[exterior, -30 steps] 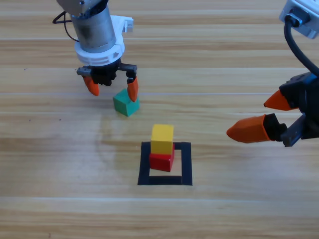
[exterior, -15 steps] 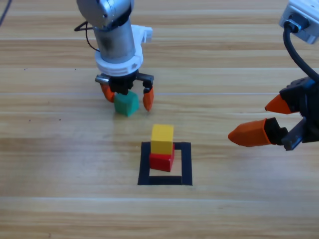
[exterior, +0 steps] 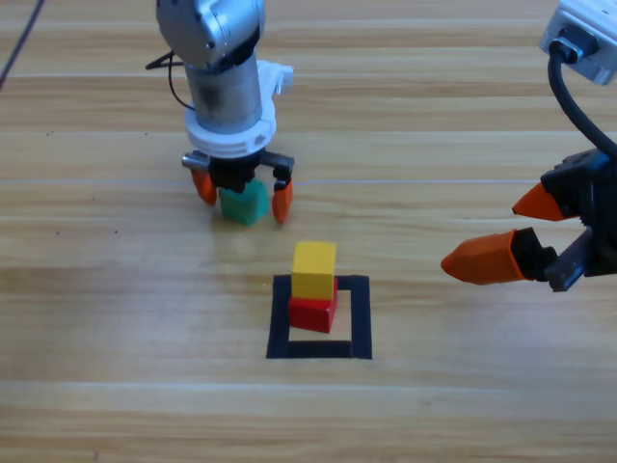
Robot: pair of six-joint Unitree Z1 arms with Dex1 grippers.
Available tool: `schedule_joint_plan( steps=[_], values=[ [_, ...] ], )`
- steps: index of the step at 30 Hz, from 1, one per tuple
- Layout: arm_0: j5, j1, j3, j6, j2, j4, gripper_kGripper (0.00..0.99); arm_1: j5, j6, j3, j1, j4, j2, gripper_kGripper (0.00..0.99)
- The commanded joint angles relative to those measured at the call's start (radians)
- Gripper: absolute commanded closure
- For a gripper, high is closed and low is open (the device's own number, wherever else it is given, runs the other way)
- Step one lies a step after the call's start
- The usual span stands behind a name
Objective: Stack the blocks in the rectangular block: red at the bottom, yellow in the middle, green on top
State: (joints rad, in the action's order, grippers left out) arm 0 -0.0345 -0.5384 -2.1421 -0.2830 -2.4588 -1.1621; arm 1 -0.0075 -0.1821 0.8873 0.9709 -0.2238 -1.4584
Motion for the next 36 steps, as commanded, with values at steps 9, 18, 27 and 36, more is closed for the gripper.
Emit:
schedule_joint_plan(
  steps=[9, 18, 27, 36],
  values=[
    [-0.008, 0.021, -0.001, 0.015, -0.075, 0.010, 0.289, 0.000, 0.010, -0.025, -0.028, 0.012, -0.033, 0.005],
    [-0.031, 0.031, 0.030, -0.010, -0.042, 0.010, 0.659, -0.005, 0.010, -0.027, -0.028, 0.012, -0.033, 0.005],
    [-0.021, -0.003, 0.107, -0.170, 0.189, 0.006, 0.990, -0.005, 0.010, -0.027, -0.028, 0.012, -0.033, 0.005],
    [-0.044, -0.083, 0.263, -0.297, 0.431, -0.016, 0.990, -0.005, 0.010, -0.027, -0.028, 0.012, -0.036, 0.005]
  ],
)
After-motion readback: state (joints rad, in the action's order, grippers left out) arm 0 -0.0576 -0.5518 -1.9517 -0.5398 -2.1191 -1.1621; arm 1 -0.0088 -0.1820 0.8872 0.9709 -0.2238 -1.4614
